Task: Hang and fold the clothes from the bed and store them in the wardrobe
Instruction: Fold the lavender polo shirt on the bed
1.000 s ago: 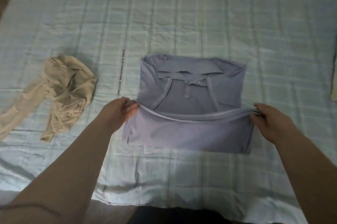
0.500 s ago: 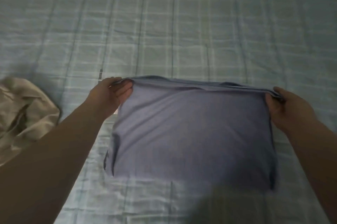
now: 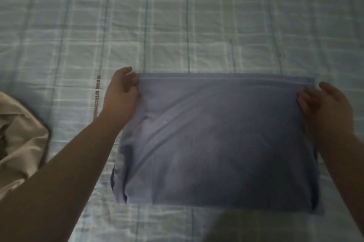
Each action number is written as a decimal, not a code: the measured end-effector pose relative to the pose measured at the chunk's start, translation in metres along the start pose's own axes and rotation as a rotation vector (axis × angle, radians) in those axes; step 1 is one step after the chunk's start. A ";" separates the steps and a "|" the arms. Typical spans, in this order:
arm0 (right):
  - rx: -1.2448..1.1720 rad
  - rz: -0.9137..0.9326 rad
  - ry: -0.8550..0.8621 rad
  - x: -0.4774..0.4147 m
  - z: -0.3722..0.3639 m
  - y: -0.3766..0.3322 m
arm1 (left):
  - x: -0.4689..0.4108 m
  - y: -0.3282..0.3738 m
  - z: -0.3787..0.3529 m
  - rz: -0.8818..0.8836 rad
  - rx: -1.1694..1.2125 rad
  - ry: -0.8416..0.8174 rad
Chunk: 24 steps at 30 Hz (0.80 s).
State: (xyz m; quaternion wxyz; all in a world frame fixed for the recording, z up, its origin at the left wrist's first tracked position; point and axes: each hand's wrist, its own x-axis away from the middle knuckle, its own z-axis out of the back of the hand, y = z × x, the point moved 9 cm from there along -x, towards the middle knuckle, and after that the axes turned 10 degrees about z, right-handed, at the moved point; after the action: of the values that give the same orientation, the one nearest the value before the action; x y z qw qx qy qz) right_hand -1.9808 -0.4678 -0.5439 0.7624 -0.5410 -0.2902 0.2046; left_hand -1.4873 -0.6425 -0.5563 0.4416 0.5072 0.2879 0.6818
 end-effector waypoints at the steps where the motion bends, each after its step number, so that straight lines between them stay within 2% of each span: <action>1: 0.049 0.056 0.023 0.010 0.003 0.001 | 0.011 0.003 -0.005 -0.112 -0.175 0.001; 4: 0.517 0.339 -0.115 0.061 -0.009 -0.011 | 0.059 0.002 -0.026 -0.432 -0.550 -0.047; 6: 0.714 0.547 -0.224 0.098 -0.010 -0.009 | 0.096 -0.007 -0.038 -0.579 -0.748 -0.056; 9: 0.911 0.751 -0.338 0.144 -0.008 0.004 | 0.139 -0.037 -0.036 -0.564 -0.945 -0.013; 15: 1.076 0.699 -0.393 0.162 0.019 0.056 | 0.164 -0.098 -0.011 -0.440 -1.061 0.002; 19: 1.094 0.710 -0.410 0.157 0.021 0.066 | 0.155 -0.111 -0.007 -0.455 -1.129 -0.014; 22: 1.041 0.647 -0.431 0.156 0.021 0.060 | 0.158 -0.107 -0.009 -0.452 -1.131 -0.009; 24: 0.892 0.575 -0.407 0.153 0.028 0.052 | 0.161 -0.101 -0.006 -0.414 -1.129 0.016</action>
State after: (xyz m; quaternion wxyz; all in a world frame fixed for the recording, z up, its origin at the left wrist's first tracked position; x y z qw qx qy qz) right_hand -1.8846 -0.3349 -0.5518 0.7594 -0.1736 -0.1576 0.6069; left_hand -1.4772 -0.4531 -0.5726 0.7641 0.1225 -0.0224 0.6330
